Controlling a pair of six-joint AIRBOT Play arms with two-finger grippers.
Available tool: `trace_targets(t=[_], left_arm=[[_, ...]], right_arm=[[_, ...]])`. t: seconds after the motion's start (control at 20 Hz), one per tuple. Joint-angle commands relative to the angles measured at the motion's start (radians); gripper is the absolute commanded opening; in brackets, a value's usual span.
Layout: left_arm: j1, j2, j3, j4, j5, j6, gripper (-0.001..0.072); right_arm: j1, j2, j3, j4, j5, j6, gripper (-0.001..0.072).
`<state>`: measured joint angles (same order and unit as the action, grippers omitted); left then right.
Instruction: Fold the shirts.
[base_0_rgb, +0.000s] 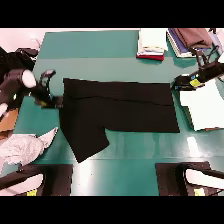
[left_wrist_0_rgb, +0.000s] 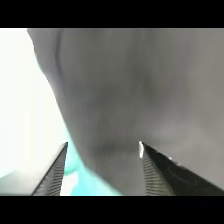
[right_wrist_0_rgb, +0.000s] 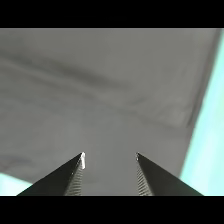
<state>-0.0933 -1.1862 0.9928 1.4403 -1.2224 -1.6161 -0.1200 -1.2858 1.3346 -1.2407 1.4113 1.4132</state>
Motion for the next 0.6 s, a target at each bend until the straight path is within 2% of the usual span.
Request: trace_targets(t=[0.0, 0.15, 0.45, 0.55], left_arm=[[0.000, 0.223, -0.314, -0.027, 0.042, -0.078, 0.0540], [0.000, 0.325, -0.456, -0.140, 0.076, -0.089, 0.0541], [0.000, 0.332, -0.550, -0.332, 0.221, -0.073, 0.0539], [0.000, 0.332, -0.568, -0.401, 0.251, -0.039, 0.0539]], right_arm=[[0.001, 0.138, -0.132, 0.067, -0.033, -0.001, 0.0382], [0.001, 0.206, -0.206, 0.072, -0.069, -0.001, 0.0382], [0.001, 0.270, -0.219, 0.072, -0.082, -0.001, 0.0379], [0.001, 0.287, -0.219, 0.072, -0.082, -0.001, 0.0379]])
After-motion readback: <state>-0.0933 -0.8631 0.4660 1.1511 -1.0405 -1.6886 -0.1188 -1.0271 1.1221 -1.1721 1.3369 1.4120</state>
